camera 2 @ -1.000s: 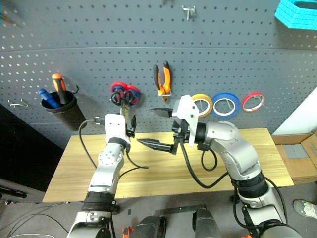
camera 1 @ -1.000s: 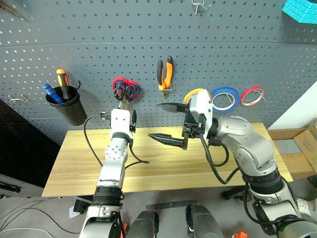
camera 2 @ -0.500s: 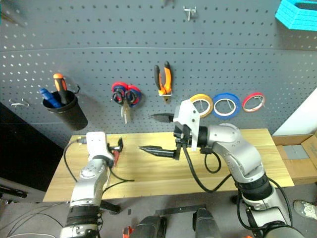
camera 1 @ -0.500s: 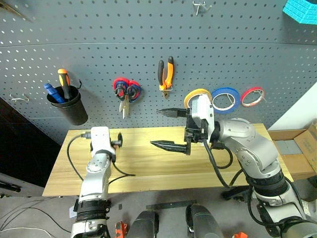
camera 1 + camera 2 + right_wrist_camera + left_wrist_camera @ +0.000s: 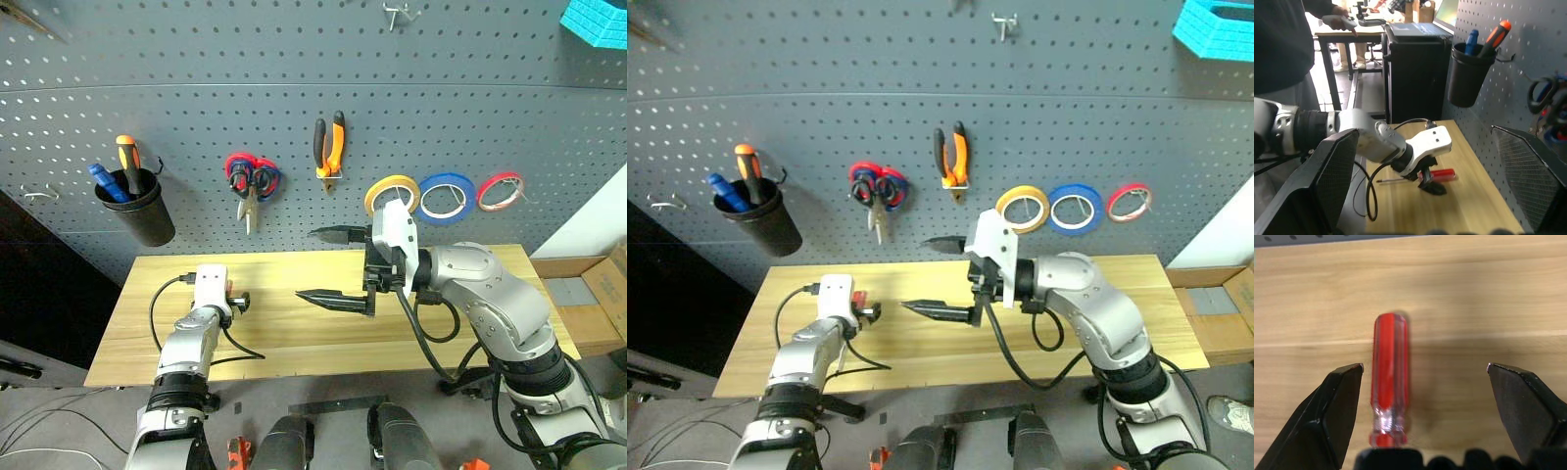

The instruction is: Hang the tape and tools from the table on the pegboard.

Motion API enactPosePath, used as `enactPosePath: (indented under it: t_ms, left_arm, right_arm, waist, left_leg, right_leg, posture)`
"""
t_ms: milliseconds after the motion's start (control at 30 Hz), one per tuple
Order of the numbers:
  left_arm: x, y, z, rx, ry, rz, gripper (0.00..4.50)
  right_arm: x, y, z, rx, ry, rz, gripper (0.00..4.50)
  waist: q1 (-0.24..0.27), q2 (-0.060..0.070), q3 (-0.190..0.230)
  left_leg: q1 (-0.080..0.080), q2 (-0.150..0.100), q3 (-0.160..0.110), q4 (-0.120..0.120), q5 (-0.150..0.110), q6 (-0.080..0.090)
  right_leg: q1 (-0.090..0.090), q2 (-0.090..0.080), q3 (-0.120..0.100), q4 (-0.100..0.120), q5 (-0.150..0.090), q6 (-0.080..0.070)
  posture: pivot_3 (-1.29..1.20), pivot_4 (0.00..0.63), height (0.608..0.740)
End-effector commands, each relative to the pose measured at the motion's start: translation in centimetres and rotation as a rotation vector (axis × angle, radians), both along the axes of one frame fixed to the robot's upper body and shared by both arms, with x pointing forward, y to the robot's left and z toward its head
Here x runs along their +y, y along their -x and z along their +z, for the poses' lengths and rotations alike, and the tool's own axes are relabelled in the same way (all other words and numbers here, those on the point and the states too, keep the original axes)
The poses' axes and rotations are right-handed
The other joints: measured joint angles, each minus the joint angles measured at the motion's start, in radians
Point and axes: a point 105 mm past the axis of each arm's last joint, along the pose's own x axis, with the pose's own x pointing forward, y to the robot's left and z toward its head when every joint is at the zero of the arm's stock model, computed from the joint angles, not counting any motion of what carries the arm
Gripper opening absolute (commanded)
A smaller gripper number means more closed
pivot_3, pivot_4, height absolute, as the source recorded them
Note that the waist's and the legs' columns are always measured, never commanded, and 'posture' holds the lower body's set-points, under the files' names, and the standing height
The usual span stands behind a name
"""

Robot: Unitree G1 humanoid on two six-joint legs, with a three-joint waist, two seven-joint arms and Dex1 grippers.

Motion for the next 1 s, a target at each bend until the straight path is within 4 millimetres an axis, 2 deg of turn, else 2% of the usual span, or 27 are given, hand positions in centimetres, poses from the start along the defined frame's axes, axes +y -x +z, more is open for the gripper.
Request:
enactPosePath:
  t_ms: [33,167,333,467,667,767,867,1000]
  left_arm:
    - [1.1,0.2,0.1,0.006,-0.019,0.041,4.35]
    - [1.3,0.8,-0.7,0.040,0.001,0.057,4.35]
    - [0.8,0.6,-1.3,0.064,0.001,0.032,4.35]
    - [0.9,0.2,-1.5,0.078,0.001,0.036,4.35]
    - [0.9,0.4,-2.1,0.117,0.023,0.027,4.35]
    - [1.0,0.9,-2.3,0.134,0.039,0.045,3.78]
    - [1.0,1.1,-2.0,0.114,0.044,0.041,2.81]
    - [0.4,1.2,0.4,-0.014,0.066,-0.019,1.36]
  right_arm:
    - [0.2,1.2,1.2,-0.049,-0.020,0.032,4.50]
    - [0.3,1.2,0.6,-0.048,0.023,0.026,4.50]
    - [-0.5,-0.7,-3.6,-0.051,0.255,-0.084,4.50]
    - [-1.3,-1.9,-5.7,-0.055,0.333,-0.149,4.50]
    - [-1.4,-1.9,-6.2,-0.050,0.334,-0.154,4.50]
    - [-1.4,-2.1,-6.0,-0.052,0.330,-0.160,4.50]
    - [-1.5,-2.2,-6.0,-0.054,0.328,-0.163,4.50]
    - [-1.2,-2.3,-5.2,-0.054,0.290,-0.146,4.50]
  waist:
    - [0.000,0.000,0.000]
    - [0.001,0.000,0.000]
    - [0.001,0.000,0.000]
    - [0.001,0.000,0.000]
    - [0.000,0.000,0.000]
    - [0.000,0.000,0.000]
    - [-0.003,0.000,0.000]
    - [-0.009,0.000,0.000]
  left_leg:
    - [0.000,0.000,0.000,0.000,0.000,0.000]
    - [0.000,0.000,0.000,0.000,0.000,0.000]
    - [0.000,0.000,0.000,0.000,0.000,0.000]
    - [0.000,0.000,0.000,0.000,0.000,0.000]
    - [0.001,0.000,0.000,0.000,0.000,0.000]
    - [0.001,0.000,0.000,0.000,0.000,0.000]
    - [0.001,0.000,0.000,0.000,0.000,0.000]
    - [0.001,0.000,0.000,0.000,0.000,0.000]
  right_leg:
    - [0.000,0.000,0.000,0.000,0.000,0.000]
    - [0.000,0.000,0.000,0.000,0.000,0.000]
    - [0.000,-0.001,-0.001,0.000,0.000,0.000]
    - [0.001,-0.001,-0.001,0.000,0.000,0.000]
    - [0.001,-0.001,0.000,0.000,0.000,0.000]
    - [0.001,-0.001,0.000,0.000,0.000,0.000]
    - [0.001,-0.001,0.000,0.000,0.000,0.000]
    - [0.001,-0.001,0.000,0.000,0.000,0.000]
  posture:
    - [-0.12,0.181,0.740]
    - [-0.12,0.184,0.740]
    - [-0.13,0.187,0.740]
    - [-0.13,0.190,0.740]
    - [-0.13,0.191,0.740]
    - [-0.13,0.190,0.740]
    - [-0.13,0.186,0.740]
    - [-0.11,0.179,0.740]
